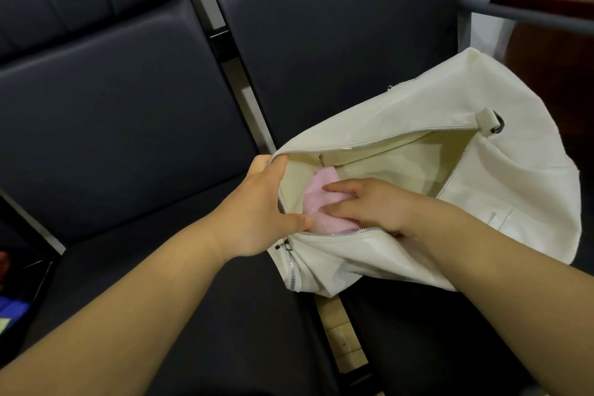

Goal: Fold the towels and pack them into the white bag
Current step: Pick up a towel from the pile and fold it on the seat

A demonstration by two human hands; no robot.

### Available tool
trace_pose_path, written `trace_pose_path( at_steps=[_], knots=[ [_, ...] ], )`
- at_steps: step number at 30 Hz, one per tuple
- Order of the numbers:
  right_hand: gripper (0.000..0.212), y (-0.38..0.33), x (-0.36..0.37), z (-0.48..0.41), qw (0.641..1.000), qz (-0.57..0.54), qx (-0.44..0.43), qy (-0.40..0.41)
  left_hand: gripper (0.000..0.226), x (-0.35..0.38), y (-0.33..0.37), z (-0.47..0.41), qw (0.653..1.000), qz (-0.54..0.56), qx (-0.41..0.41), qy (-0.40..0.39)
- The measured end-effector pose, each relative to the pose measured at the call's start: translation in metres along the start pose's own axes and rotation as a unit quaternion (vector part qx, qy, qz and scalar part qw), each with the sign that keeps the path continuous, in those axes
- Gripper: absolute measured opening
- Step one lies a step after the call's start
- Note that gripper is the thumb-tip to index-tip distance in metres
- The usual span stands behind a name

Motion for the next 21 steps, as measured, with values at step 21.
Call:
trace_pose_path(
  at_steps=[21],
  knots=[
    [0.058,-0.117,0.022,0.113,0.969,0.123,-0.115,0.18,0.048,-0.031,-0.052,0.092,0.979,0.118,-0.047,0.157]
  ],
)
Point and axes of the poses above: each hand's wrist, its own z-axis away from the middle knuckle, its own x-axis out of the palm, y = z × x, the point moved 5 cm from there along -z, towards the middle knuckle, and after that the axes turned 1 degree about -z, right-handed, at the moved point
